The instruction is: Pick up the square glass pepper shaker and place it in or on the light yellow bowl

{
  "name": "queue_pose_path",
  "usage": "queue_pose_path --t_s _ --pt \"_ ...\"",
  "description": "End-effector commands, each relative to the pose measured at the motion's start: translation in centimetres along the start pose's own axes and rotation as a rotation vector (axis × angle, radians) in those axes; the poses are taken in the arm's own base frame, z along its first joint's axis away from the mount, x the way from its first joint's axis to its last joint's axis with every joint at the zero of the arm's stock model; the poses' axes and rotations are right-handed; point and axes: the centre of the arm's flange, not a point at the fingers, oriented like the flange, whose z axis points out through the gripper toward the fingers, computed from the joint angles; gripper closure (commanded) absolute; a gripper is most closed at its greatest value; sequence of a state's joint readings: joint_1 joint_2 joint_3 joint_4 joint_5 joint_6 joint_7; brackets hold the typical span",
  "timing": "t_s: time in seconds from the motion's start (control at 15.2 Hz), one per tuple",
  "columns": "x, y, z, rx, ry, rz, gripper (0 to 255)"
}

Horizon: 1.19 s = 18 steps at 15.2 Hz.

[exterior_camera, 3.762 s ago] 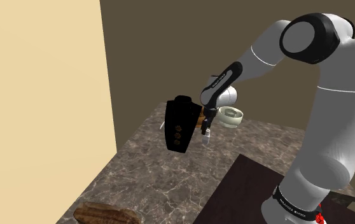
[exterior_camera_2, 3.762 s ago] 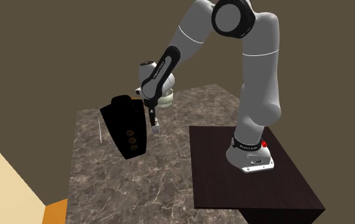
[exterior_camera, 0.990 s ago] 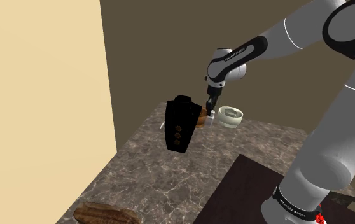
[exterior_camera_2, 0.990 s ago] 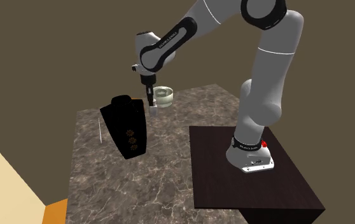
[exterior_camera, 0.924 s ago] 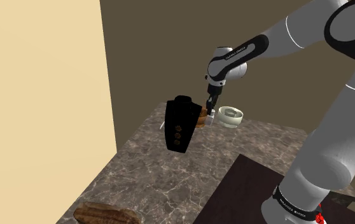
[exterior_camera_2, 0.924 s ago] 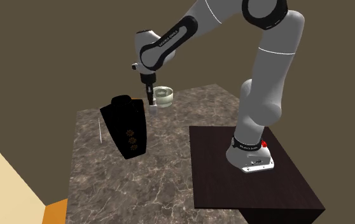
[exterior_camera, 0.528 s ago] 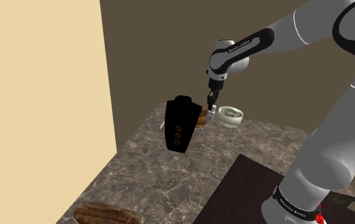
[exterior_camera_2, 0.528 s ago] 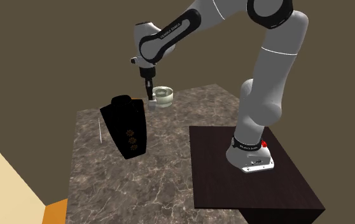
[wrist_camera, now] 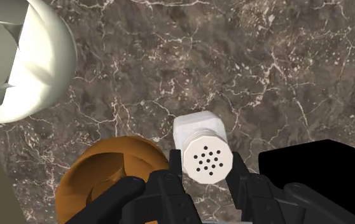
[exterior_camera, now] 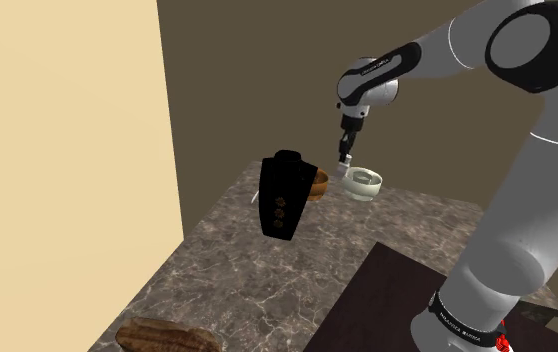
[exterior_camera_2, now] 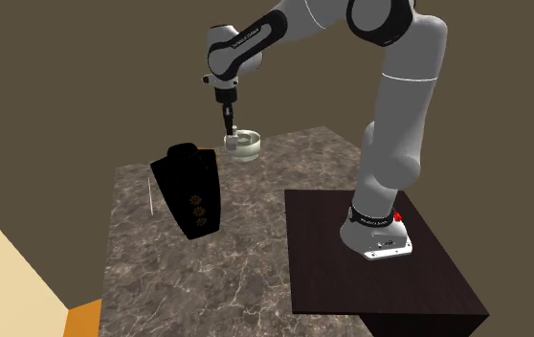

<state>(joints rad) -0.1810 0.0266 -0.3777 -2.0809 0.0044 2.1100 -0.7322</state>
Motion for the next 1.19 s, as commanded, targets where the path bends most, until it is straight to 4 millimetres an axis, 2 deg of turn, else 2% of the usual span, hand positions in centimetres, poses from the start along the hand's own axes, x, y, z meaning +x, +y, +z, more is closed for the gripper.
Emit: queue_pose_path --t_s 0.0,1.12 --pt "-0.5 2.4 -0.4 0.0 0.0 -0.002 255" --pt "-4.4 24.4 -2.8 0.0 0.0 -0.002 255"
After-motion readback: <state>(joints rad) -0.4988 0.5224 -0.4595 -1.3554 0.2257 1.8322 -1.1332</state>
